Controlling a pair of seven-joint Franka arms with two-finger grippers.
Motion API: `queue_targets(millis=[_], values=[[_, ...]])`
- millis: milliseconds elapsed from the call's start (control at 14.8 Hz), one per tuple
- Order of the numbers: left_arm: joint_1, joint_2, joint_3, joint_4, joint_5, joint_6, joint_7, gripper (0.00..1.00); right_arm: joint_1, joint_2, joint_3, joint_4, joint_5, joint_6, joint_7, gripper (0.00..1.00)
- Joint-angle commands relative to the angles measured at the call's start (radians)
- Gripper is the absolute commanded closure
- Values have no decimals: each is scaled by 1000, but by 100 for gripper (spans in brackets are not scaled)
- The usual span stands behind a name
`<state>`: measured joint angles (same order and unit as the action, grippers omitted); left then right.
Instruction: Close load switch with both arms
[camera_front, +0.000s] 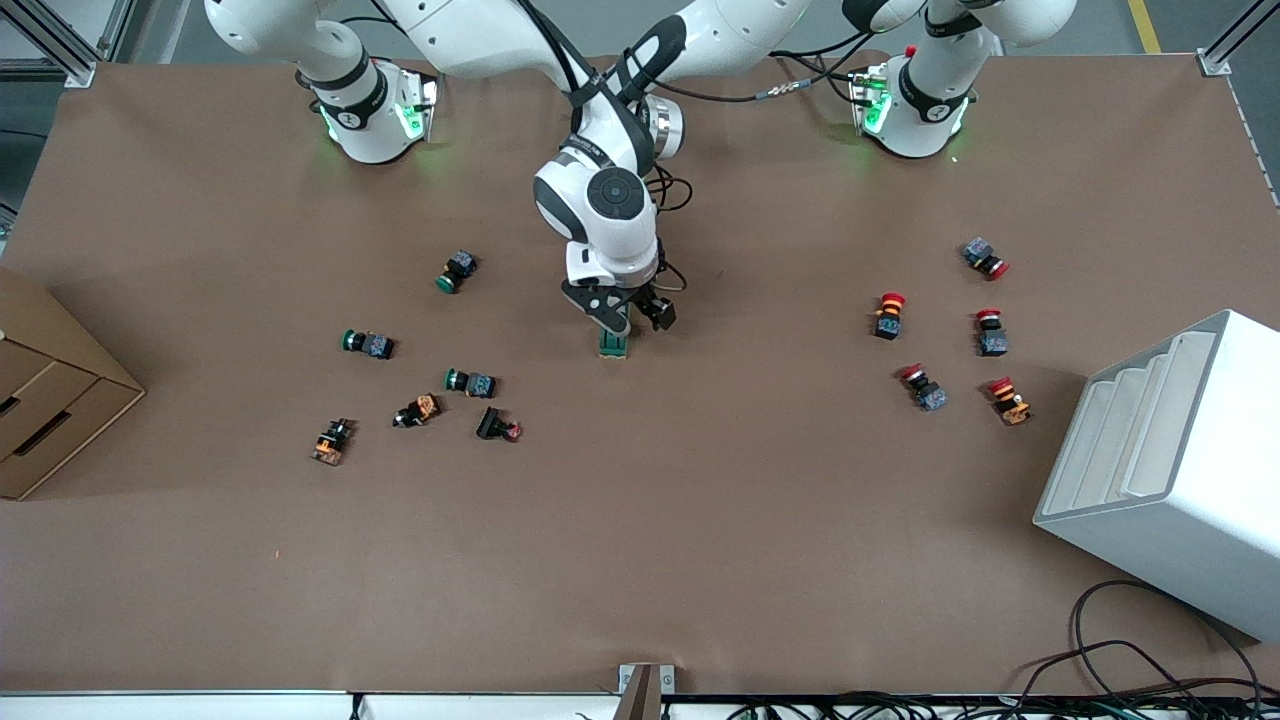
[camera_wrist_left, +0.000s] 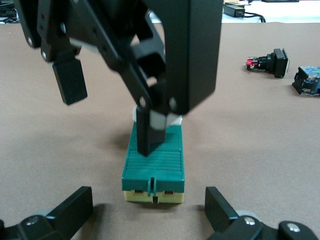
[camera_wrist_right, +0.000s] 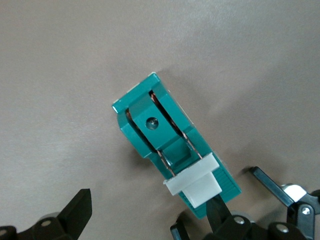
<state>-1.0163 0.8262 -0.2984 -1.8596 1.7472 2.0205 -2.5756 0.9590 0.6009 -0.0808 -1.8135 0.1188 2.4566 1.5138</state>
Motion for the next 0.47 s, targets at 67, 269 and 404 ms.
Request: queue_targets(millis=[67,269,404], values=[[10,44,8,45,28,24,-23,0,-54,3,-5,37,-14,21,-21,0],[12,44,8,51,28,24,-23,0,-65,5,-5,52,-14,21,-23,0],[12,44,8,51,28,24,-23,0,-71,5,-5,63,-14,19,-23,0]])
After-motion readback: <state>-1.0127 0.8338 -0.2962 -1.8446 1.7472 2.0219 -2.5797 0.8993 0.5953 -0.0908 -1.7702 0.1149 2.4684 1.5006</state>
